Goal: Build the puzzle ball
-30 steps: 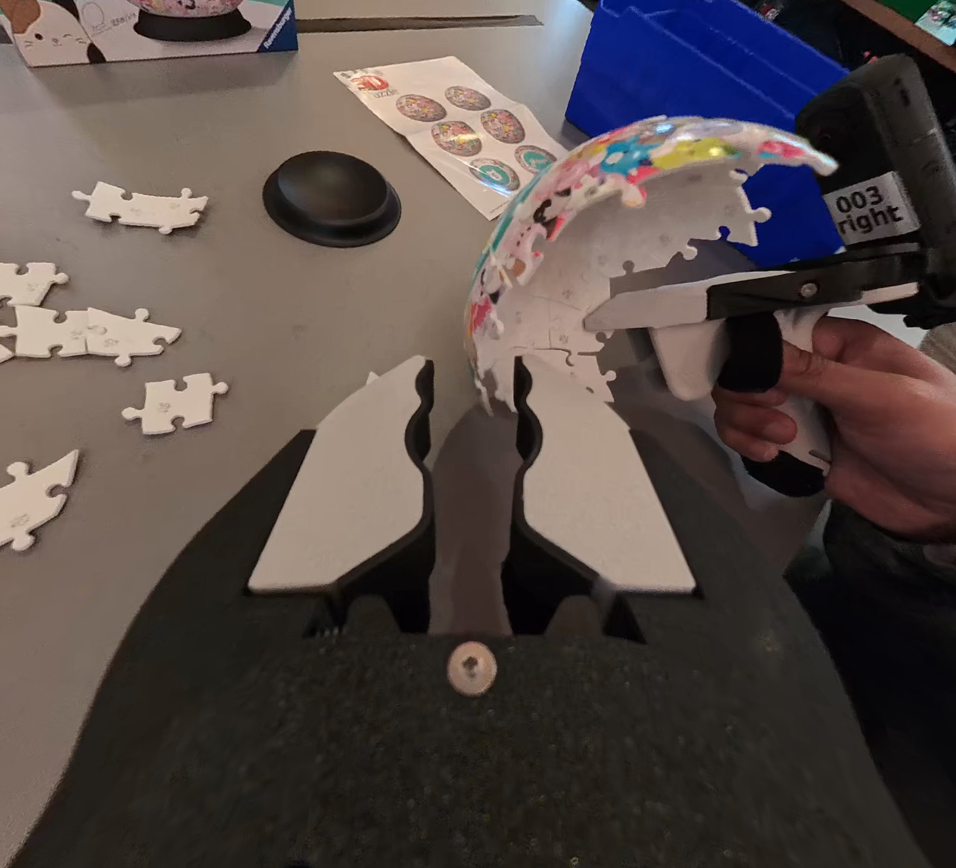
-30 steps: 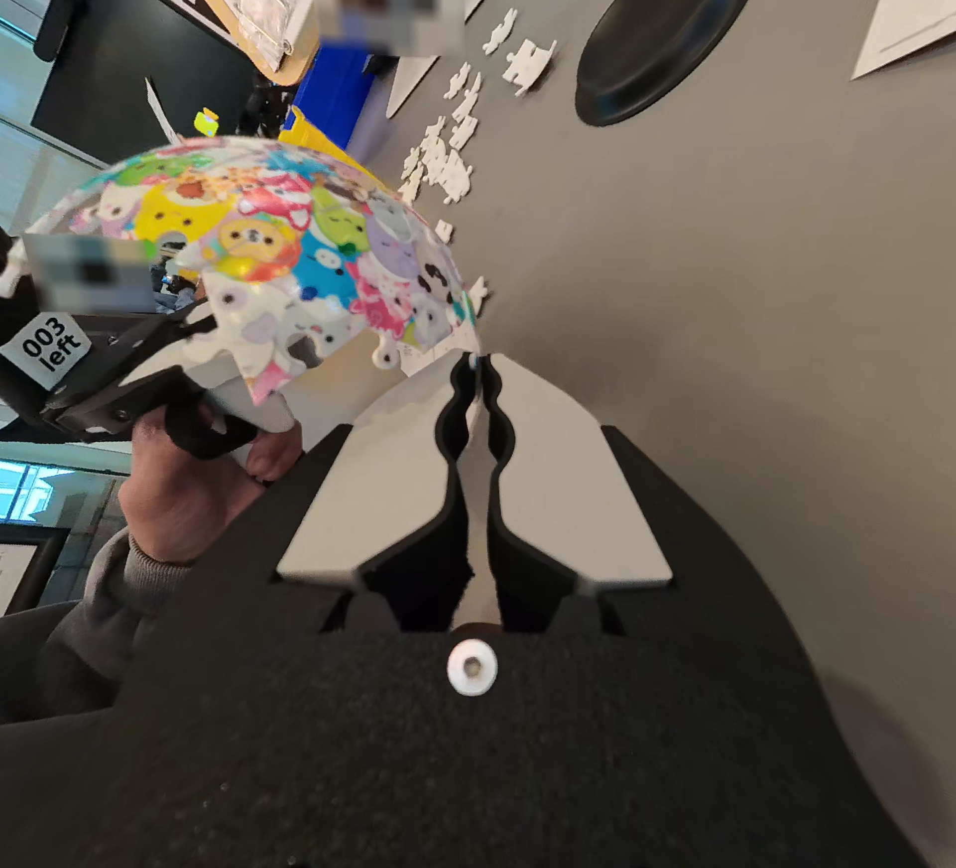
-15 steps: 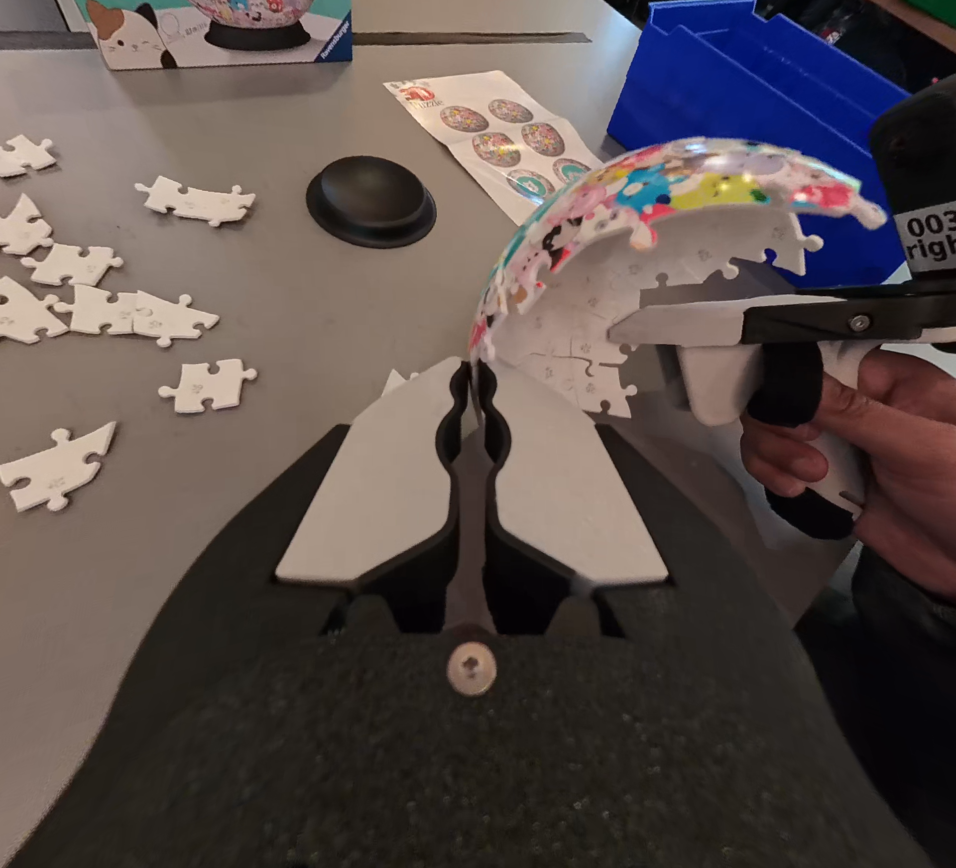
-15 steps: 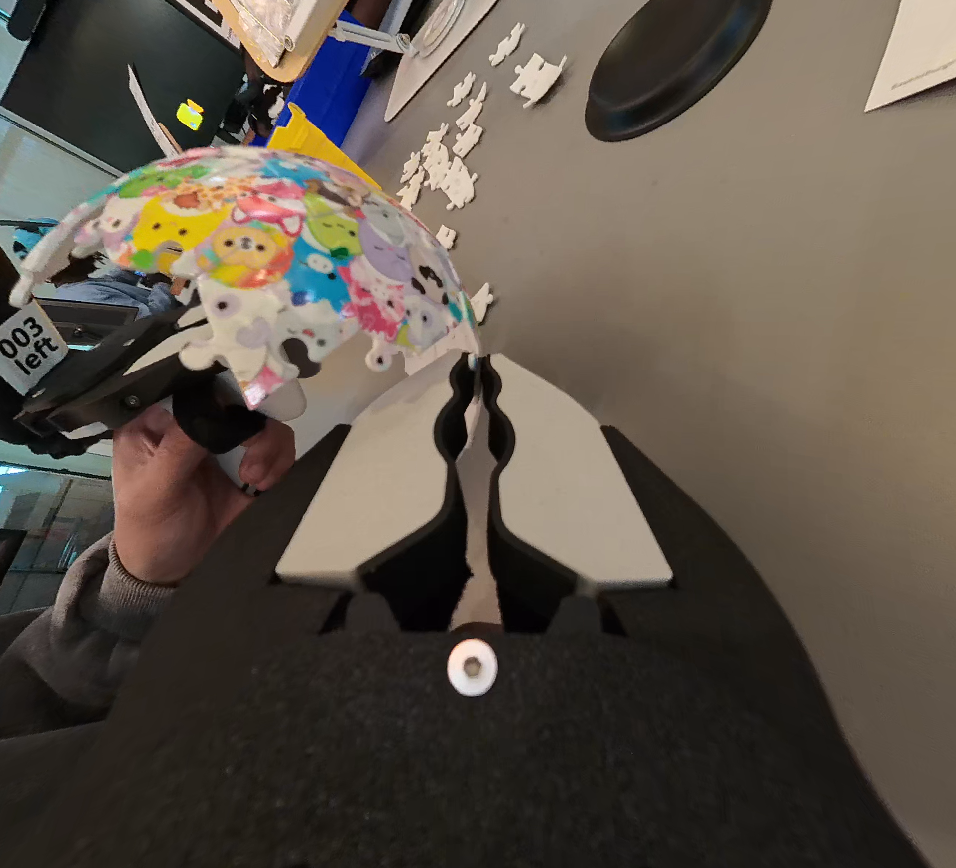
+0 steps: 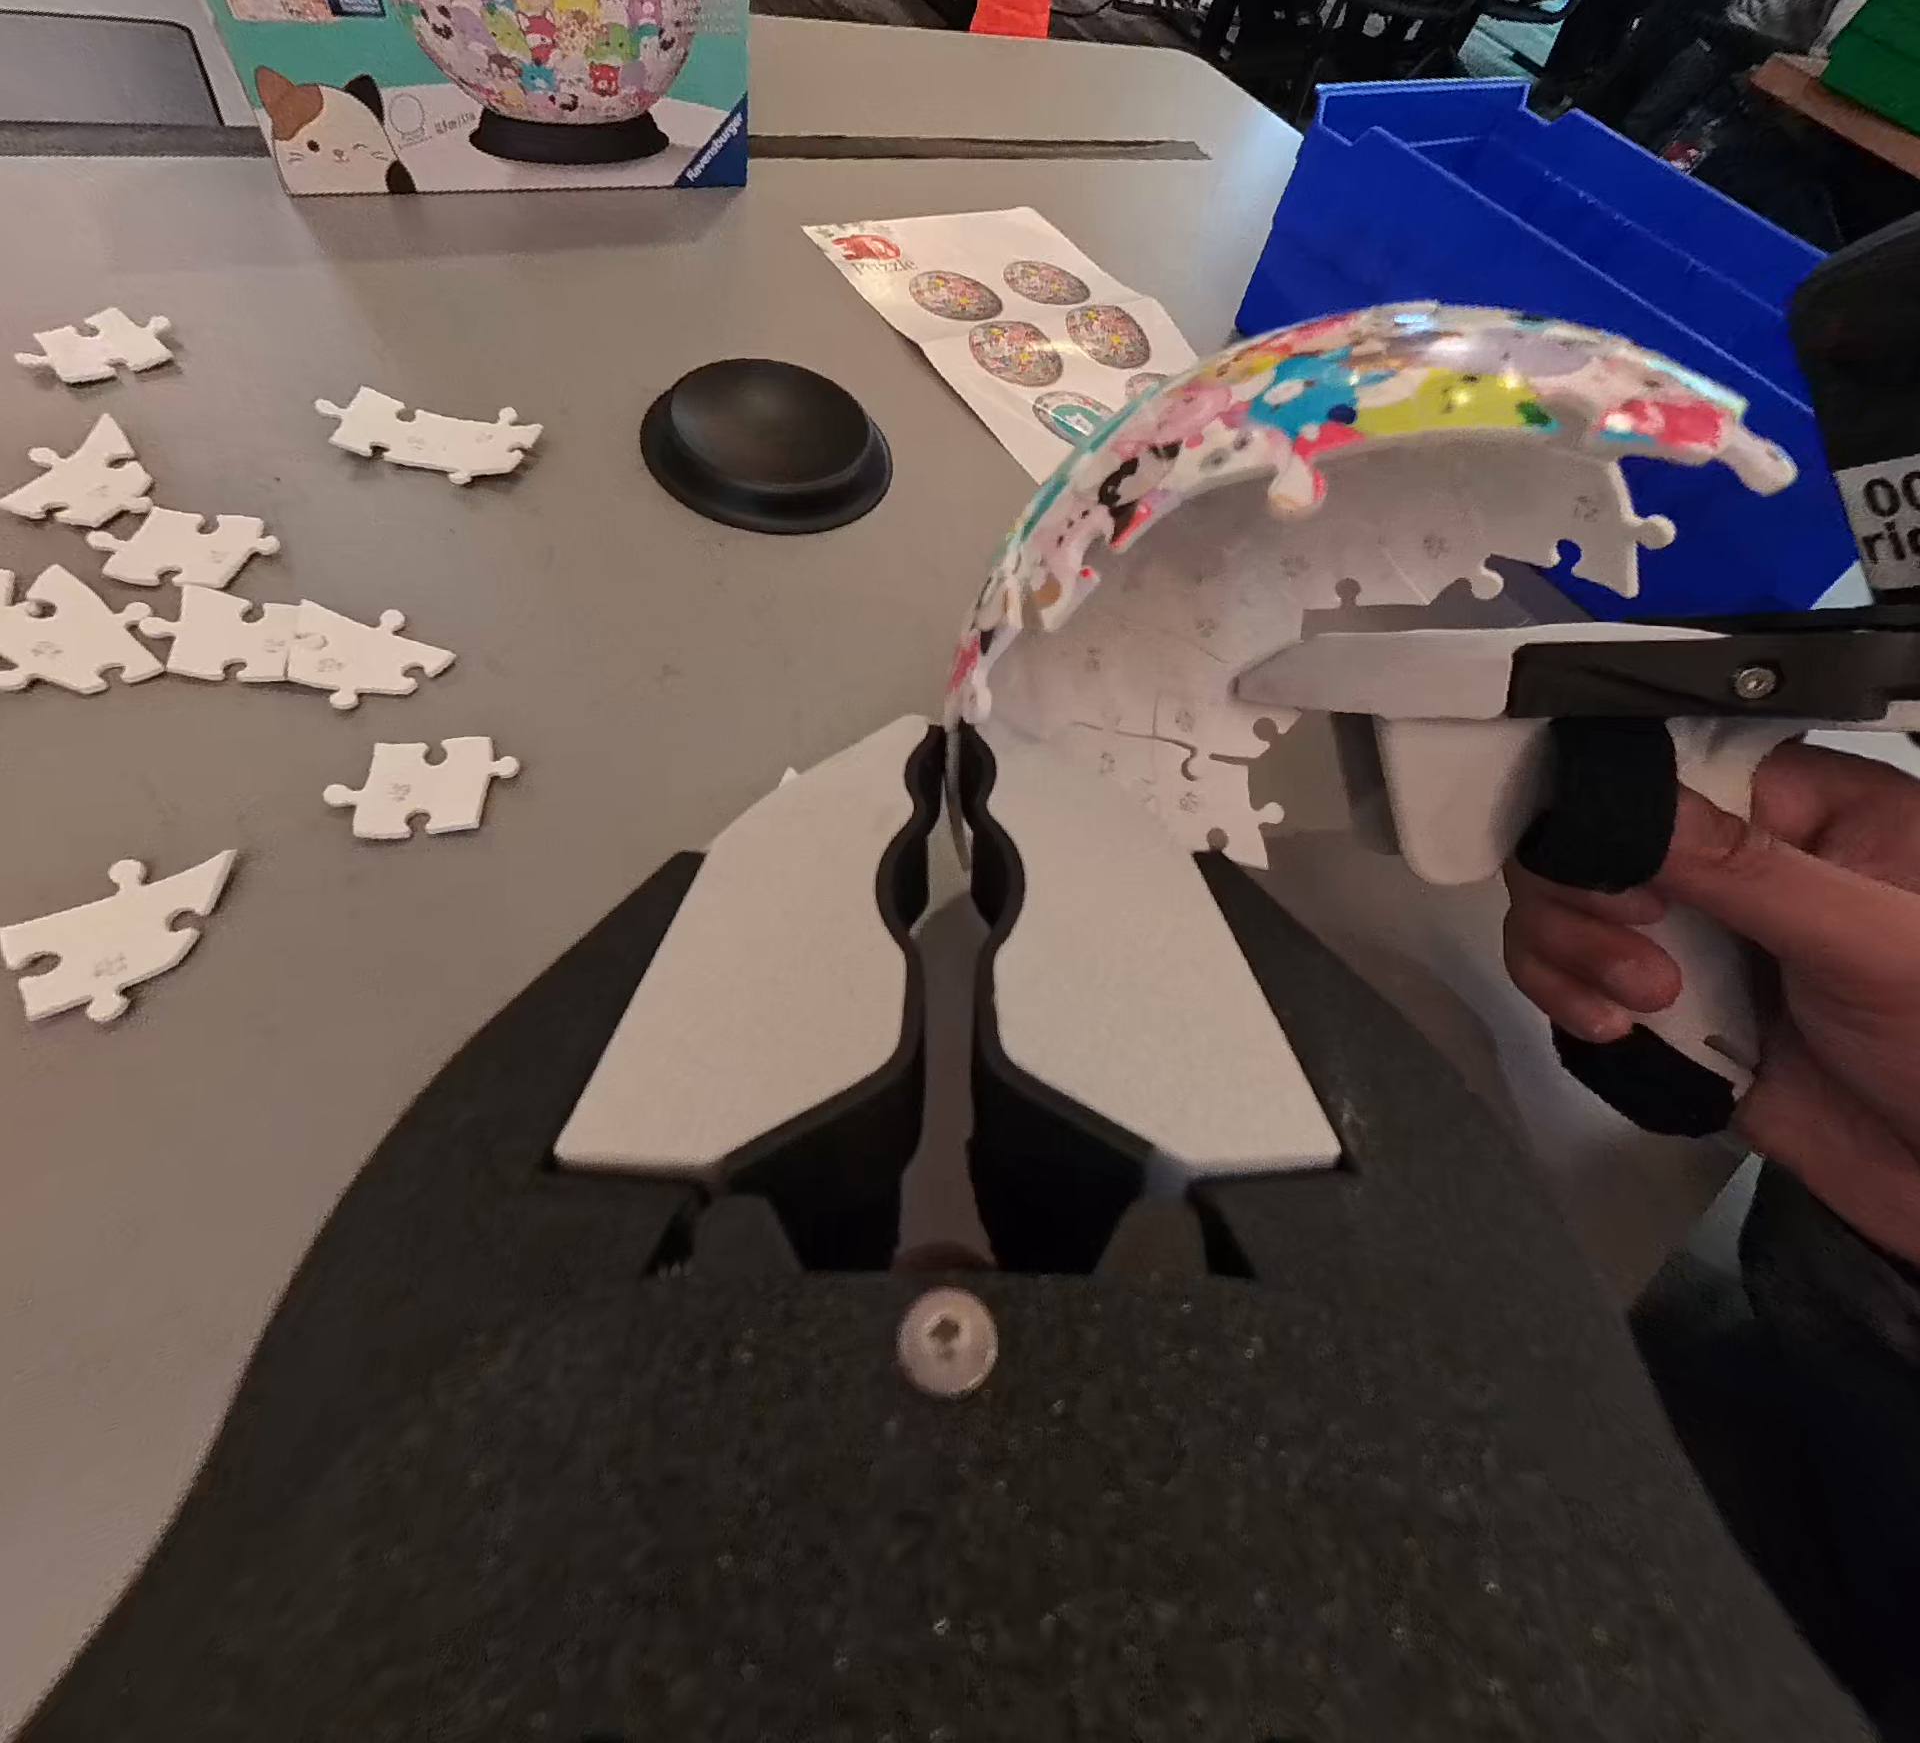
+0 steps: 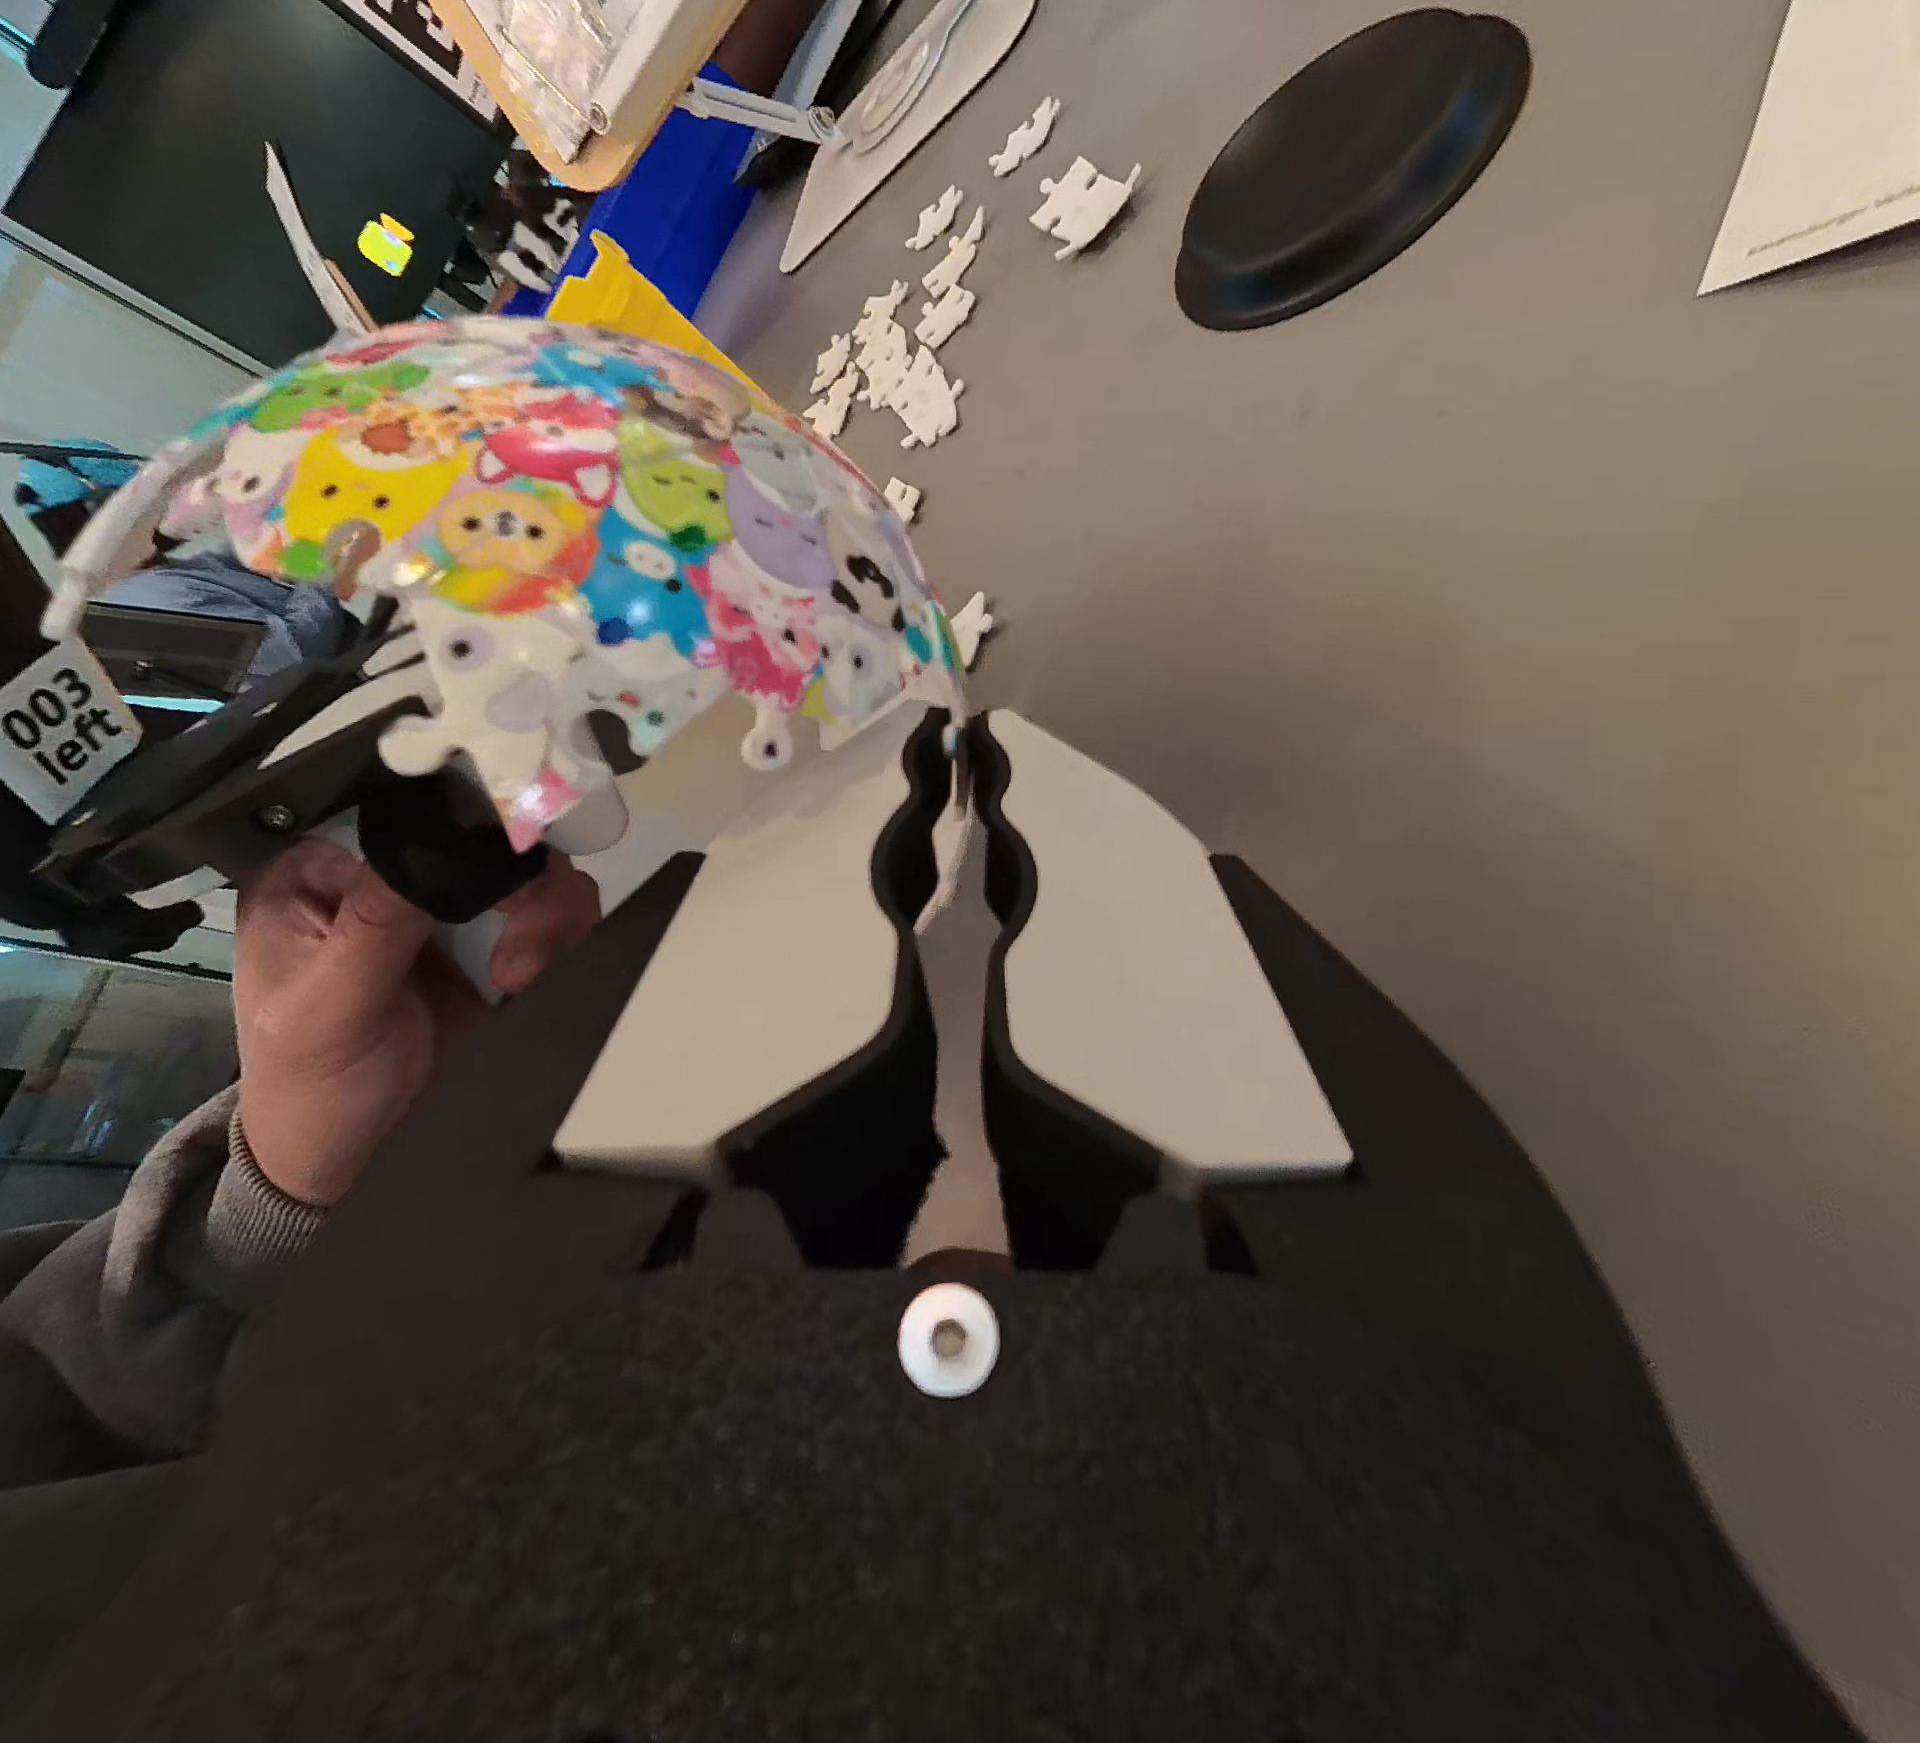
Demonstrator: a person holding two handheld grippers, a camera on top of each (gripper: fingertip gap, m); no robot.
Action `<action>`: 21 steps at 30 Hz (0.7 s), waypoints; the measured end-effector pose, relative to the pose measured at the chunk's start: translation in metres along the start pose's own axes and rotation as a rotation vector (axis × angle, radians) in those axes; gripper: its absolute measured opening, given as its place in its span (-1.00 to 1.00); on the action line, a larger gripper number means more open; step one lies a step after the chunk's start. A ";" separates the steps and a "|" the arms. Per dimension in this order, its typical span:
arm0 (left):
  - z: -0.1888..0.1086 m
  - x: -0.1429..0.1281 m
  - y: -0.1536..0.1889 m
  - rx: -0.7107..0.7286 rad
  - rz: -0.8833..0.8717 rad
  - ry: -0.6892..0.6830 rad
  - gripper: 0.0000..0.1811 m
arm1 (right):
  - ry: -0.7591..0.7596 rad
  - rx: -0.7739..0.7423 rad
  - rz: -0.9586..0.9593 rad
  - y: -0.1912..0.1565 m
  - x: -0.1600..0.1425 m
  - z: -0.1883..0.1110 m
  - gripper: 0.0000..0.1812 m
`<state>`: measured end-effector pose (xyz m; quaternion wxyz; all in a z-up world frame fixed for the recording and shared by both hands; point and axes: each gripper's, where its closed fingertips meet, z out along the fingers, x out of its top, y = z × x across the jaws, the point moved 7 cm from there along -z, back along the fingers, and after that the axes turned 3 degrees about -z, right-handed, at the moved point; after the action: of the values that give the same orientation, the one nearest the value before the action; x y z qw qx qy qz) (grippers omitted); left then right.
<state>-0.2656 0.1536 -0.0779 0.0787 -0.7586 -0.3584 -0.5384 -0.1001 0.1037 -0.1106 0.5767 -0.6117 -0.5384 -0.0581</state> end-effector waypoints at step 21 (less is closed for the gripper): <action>-0.008 0.011 0.004 0.087 0.323 0.036 -0.79 | -0.054 -0.020 -0.006 0.001 -0.006 0.002 -0.97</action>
<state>-0.2676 0.1520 -0.0645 0.2032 -0.7925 -0.2532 -0.5162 -0.1026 0.1017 -0.1164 0.5557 -0.6171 -0.5550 -0.0485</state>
